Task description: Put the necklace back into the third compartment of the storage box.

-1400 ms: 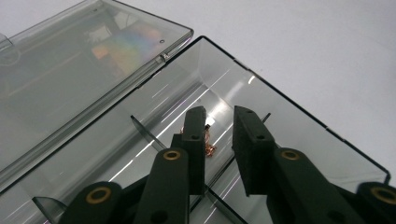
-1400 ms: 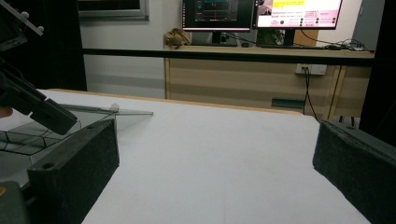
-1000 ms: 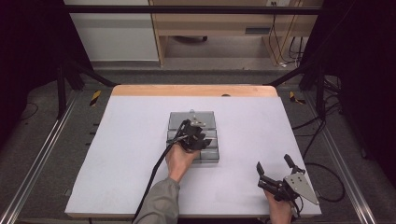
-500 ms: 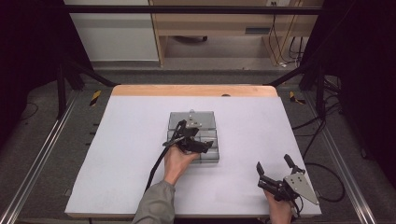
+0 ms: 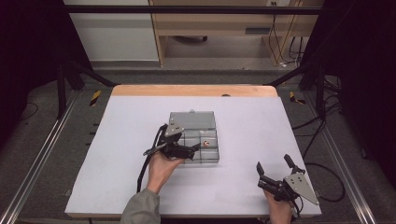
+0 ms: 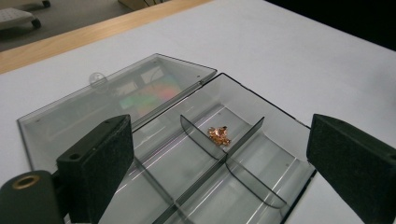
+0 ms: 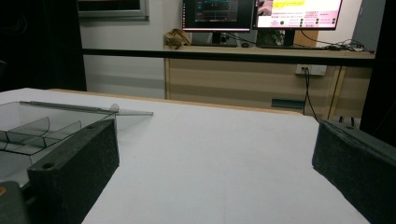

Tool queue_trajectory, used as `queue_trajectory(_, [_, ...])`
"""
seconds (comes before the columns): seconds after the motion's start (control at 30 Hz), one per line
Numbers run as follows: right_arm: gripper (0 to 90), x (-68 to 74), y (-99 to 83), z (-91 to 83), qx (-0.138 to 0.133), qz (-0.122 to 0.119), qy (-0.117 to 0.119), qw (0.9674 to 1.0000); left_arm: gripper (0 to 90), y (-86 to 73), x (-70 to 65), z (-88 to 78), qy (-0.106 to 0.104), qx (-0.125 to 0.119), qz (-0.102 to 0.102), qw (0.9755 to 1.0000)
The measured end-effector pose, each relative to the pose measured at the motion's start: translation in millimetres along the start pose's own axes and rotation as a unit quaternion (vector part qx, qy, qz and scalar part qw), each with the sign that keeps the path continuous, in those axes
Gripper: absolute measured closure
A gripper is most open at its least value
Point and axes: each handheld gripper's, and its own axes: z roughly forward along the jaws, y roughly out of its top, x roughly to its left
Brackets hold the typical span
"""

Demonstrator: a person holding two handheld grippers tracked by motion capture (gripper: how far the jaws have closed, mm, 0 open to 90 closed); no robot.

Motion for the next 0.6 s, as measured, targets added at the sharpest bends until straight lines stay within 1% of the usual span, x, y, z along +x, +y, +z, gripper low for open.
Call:
queue_trajectory(0.03, [1.1, 0.0, 0.0, 0.0, 0.000, 0.000, 0.000, 1.0000, 7.2, 0.0, 0.0, 0.0, 0.000, 0.000, 0.000, 1.0000])
queue_trajectory(0.13, [1.1, -0.1, 0.0, 0.1, 0.000, 0.001, 0.000, 1.0000, 7.3, -8.0, 4.3, -16.6, 0.009, -0.016, -0.009, 0.9998])
queue_trajectory(0.17, [1.1, -0.1, -0.1, 0.1, -0.001, 0.000, 0.000, 1.0000, 7.1, -10.2, 5.4, -20.5, 0.012, -0.022, -0.008, 0.9996])
queue_trajectory(0.23, [1.1, -0.1, -0.1, 0.0, -0.001, 0.000, 0.000, 1.0000, 7.4, -17.5, 9.1, -34.2, 0.016, -0.038, -0.016, 0.9990])
queue_trajectory(0.3, [1.1, -0.1, -0.1, 0.0, -0.001, 0.001, 0.000, 1.0000, 7.2, -20.8, 11.4, -41.5, 0.020, -0.039, -0.021, 0.9988])
queue_trajectory(0.37, [1.1, -0.1, -0.1, 0.0, -0.001, 0.000, 0.000, 1.0000, 7.8, -25.4, 13.3, -51.2, 0.027, -0.050, -0.020, 0.9982])
queue_trajectory(0.4, [1.0, -0.2, -0.1, -0.1, -0.001, 0.000, 0.000, 1.0000, 7.8, -29.8, 15.1, -59.6, 0.034, -0.054, -0.021, 0.9978])
queue_trajectory(0.43, [1.0, -0.2, -0.1, -0.1, -0.001, 0.000, 0.000, 1.0000, 7.8, -29.8, 15.1, -59.6, 0.034, -0.054, -0.021, 0.9978])
queue_trajectory(0.47, [1.0, -0.2, -0.1, -0.1, -0.001, 0.001, 0.000, 1.0000, 7.8, -34.7, 16.9, -68.1, 0.040, -0.062, -0.024, 0.9970])
queue_trajectory(0.5, [1.0, -0.2, -0.1, -0.1, -0.001, 0.001, 0.000, 1.0000, 7.8, -34.7, 16.9, -68.1, 0.040, -0.062, -0.024, 0.9970])
queue_trajectory(0.57, [1.0, -0.2, -0.1, -0.1, -0.001, 0.001, 0.000, 1.0000, 7.8, -39.5, 18.5, -76.7, 0.046, -0.068, -0.024, 0.9963])
queue_trajectory(0.6, [1.0, -0.2, -0.1, -0.1, -0.002, 0.000, 0.000, 1.0000, 7.8, -44.1, 20.0, -84.0, 0.051, -0.074, -0.025, 0.9956])
